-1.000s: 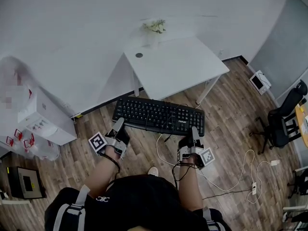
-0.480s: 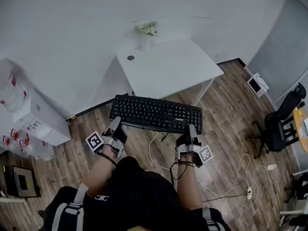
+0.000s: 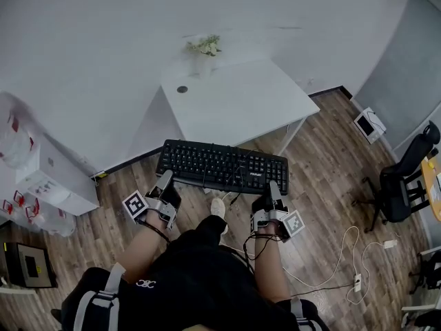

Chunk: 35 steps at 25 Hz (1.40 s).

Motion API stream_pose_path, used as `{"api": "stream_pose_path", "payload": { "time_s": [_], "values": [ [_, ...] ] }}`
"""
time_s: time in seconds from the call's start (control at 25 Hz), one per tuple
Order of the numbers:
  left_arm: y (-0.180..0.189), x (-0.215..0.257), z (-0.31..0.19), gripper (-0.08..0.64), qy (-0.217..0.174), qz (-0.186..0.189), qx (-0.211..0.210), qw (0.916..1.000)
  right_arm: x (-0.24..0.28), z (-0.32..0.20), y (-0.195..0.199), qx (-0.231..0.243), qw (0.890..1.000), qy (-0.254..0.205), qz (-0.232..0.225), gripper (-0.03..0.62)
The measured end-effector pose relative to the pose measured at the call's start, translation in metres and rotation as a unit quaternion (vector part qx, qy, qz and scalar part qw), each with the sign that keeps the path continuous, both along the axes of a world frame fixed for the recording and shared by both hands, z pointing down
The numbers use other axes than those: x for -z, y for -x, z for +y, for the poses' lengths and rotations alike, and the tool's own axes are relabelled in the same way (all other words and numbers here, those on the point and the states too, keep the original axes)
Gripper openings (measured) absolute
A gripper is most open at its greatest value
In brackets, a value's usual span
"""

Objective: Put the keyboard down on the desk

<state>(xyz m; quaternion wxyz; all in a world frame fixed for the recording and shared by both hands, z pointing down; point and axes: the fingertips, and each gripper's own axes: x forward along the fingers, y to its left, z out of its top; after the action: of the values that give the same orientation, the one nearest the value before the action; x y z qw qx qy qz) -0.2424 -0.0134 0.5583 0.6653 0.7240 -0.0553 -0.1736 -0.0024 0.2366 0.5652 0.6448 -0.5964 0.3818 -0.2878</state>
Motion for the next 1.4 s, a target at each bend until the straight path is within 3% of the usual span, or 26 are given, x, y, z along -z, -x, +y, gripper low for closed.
{"api": "stream_pose_path", "payload": {
  "time_s": [0.48, 0.84, 1.4],
  "values": [
    [-0.115, -0.016, -0.069, 0.080, 0.012, 0.010, 0.003, 0.9999, -0.001, -0.074, -0.114, 0.008, 1.000, 0.004, 0.004, 0.077],
    [-0.190, -0.027, -0.133, 0.080, 0.027, -0.006, 0.017, 0.9995, -0.009, -0.144, -0.197, 0.025, 0.999, 0.021, -0.005, 0.078],
    [-0.266, -0.036, -0.227, 0.080, 0.048, -0.002, 0.080, 0.9957, -0.009, -0.277, -0.303, 0.099, 0.994, 0.045, -0.004, 0.078]
  ]
}}
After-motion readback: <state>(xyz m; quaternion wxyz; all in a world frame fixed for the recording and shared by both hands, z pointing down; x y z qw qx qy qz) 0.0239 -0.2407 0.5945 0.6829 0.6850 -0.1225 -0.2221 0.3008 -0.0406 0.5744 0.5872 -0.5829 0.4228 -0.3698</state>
